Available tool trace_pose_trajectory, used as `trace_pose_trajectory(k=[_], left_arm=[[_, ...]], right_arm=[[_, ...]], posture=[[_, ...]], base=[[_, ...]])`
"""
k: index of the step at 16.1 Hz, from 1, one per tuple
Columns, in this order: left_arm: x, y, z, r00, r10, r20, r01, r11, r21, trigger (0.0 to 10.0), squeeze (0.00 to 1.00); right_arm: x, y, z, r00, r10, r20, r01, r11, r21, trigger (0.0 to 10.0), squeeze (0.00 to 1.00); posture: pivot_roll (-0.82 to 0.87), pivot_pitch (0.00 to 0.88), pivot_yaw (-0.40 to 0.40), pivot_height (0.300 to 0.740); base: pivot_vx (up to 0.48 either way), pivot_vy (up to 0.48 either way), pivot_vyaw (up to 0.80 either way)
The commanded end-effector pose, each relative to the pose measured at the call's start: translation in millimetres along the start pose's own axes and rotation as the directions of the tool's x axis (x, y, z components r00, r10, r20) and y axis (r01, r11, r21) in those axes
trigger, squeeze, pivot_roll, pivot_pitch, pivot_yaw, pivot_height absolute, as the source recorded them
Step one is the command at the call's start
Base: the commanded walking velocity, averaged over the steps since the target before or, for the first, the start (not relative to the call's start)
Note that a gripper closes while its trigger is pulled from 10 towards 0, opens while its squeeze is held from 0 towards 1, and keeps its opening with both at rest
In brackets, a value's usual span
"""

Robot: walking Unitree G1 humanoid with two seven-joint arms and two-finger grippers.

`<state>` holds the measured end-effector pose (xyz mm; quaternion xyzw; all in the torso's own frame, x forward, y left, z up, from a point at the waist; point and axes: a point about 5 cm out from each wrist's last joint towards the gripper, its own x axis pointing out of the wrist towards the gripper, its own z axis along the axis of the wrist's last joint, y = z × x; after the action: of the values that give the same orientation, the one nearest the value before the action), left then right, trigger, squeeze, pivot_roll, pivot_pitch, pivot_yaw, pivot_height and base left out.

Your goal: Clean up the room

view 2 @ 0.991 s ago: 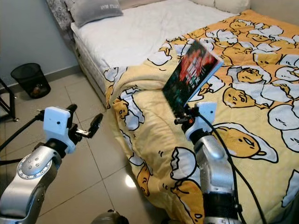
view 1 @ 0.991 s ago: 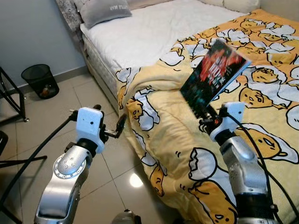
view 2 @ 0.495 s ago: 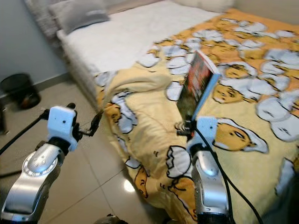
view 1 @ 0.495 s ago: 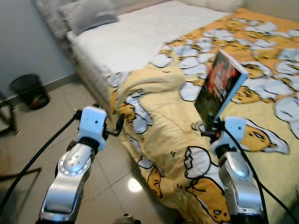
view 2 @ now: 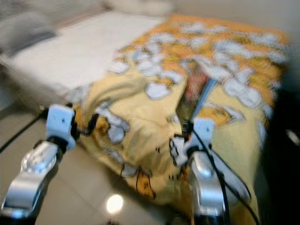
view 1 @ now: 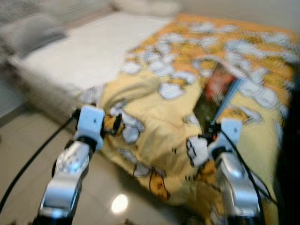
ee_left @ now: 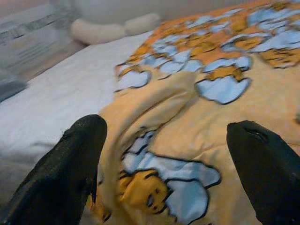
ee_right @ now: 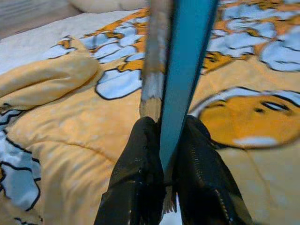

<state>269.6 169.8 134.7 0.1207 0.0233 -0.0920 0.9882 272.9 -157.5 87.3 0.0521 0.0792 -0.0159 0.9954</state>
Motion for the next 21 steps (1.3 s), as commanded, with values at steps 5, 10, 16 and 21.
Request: trace_pose_trajectory(k=[5, 10, 16, 21], left_arm=[[2.3, 4.7, -2, 0.999, 0.03, -0.012, -0.03, 1.0, 0.003, 10.0, 0.05], [2.7, 10.5, -3, 0.998, 0.05, -0.026, -0.05, 0.999, 0.003, 10.0, 0.05], [6.8, 11.3, -2, 0.999, 0.039, -0.026, -0.039, 0.999, 0.006, 10.0, 0.05], [11.9, 9.1, 0, 0.999, 0.022, -0.025, -0.022, 1.0, -0.003, 10.0, 0.05]], right_arm=[[8.6, 3.0, 19, 0.999, 0.015, 0.038, -0.015, 1.0, -0.001, 10.0, 0.0], [12.3, 4.5, 19, 0.999, 0.025, 0.024, -0.025, 1.0, 0.003, 10.0, 0.0], [13.4, 3.9, 18, 1.0, 0.011, 0.023, -0.011, 1.0, 0.02, 10.0, 0.0], [14.7, 3.9, 18, 1.0, -0.004, 0.019, 0.003, 0.999, 0.036, 10.0, 0.0]], posture=[[0.03, 0.0, 0.027, 0.74], [0.04, 0.0, 0.018, 0.74], [0.03, 0.0, 0.039, 0.74], [0.03, 0.0, 0.052, 0.74]], base=[[0.0, 0.431, -0.16], [0.0, 0.434, -0.48], [0.0, 0.433, -0.53], [0.0, 0.44, -0.8]])
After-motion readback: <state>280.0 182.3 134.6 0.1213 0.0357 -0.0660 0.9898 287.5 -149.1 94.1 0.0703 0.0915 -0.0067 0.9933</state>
